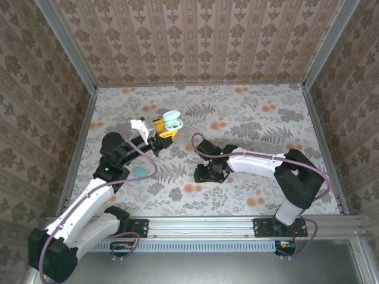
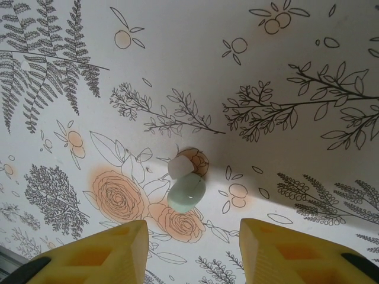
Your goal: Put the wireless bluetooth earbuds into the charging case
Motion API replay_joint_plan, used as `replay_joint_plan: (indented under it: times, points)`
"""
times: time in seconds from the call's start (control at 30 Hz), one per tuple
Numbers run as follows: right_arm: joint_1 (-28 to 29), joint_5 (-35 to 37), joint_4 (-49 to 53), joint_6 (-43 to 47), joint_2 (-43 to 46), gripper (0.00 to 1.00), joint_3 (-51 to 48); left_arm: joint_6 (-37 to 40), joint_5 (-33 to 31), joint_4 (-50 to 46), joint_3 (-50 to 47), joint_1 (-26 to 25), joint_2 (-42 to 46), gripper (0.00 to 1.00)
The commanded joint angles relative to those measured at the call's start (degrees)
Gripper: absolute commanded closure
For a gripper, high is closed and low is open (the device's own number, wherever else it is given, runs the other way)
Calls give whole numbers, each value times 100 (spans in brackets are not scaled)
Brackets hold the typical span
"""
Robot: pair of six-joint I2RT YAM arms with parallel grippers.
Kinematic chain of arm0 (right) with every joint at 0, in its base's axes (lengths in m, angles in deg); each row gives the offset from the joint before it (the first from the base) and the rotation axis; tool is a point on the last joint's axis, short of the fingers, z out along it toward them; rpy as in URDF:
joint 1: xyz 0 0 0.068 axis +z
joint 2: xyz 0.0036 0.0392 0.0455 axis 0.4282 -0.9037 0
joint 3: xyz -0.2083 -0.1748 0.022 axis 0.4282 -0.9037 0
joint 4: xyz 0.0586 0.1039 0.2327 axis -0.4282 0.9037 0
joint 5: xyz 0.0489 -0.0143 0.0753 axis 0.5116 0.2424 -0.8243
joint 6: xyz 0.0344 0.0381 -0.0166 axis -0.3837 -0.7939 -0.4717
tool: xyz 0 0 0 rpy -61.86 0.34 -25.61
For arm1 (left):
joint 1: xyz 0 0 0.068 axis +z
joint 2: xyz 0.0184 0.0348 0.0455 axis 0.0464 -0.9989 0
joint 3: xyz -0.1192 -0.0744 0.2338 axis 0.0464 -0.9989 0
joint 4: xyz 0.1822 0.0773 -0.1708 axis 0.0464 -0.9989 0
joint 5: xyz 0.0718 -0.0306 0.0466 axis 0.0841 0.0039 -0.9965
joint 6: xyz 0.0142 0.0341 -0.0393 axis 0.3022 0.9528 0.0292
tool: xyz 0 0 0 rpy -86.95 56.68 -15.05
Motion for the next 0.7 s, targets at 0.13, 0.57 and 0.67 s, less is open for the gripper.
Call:
replay_joint_plan:
  times: [0.13,0.57,0.67]
  points:
    - [290,281,413,-16,-985,53,781,-71,54,204,-116,195,137,66]
    - [371,707,1151,320,-1180,57,1095,-97,8,189,-90,468,111,66]
    - [455,855,1407,449,-1138,57,1209,-100,10,198,-74,473,88,66]
